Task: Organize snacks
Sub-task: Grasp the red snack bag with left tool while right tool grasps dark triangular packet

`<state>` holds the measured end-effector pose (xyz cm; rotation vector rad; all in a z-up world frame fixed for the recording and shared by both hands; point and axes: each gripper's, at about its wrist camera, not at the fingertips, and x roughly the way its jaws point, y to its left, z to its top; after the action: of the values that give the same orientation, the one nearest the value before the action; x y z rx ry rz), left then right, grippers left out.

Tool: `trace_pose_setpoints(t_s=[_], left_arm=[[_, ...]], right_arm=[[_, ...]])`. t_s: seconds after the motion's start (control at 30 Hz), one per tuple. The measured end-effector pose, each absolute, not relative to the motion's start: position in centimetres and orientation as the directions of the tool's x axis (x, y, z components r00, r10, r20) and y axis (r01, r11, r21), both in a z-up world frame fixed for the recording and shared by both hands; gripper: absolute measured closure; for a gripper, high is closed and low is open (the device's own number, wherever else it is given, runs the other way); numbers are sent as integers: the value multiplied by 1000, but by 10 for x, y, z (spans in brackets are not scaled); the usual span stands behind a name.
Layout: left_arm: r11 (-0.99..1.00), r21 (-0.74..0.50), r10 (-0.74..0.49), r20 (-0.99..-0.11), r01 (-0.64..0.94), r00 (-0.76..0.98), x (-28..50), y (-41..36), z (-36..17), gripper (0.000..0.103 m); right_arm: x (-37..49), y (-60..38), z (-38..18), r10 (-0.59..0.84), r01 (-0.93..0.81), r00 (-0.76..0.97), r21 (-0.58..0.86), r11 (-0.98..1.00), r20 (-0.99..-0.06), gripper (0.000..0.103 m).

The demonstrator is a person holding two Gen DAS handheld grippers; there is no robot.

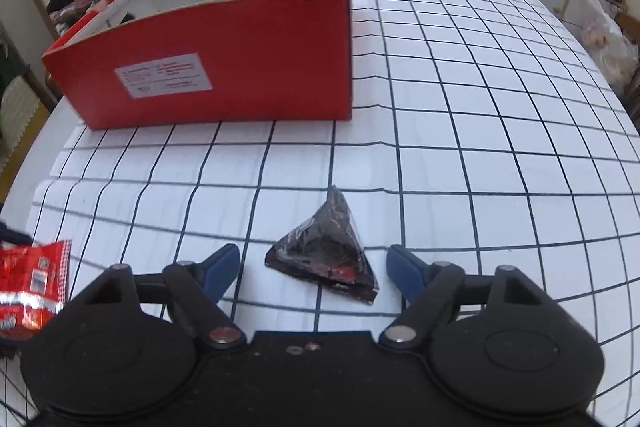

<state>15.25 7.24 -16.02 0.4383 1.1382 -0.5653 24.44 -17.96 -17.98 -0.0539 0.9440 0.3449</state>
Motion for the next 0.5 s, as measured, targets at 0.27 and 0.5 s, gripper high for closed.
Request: trace_pose_setpoints(t_s=[0.27,0.5], left_arm=[[872,42,-156,-921,488,358,148,72,-158,22],[943,6,-130,-915,334,383,149,77,-158,27]], right_arm=[[244,-176,-177,218,-286,566,59,956,-795,49],[238,-177,-173,232,-294,564,70,953,-793,62]])
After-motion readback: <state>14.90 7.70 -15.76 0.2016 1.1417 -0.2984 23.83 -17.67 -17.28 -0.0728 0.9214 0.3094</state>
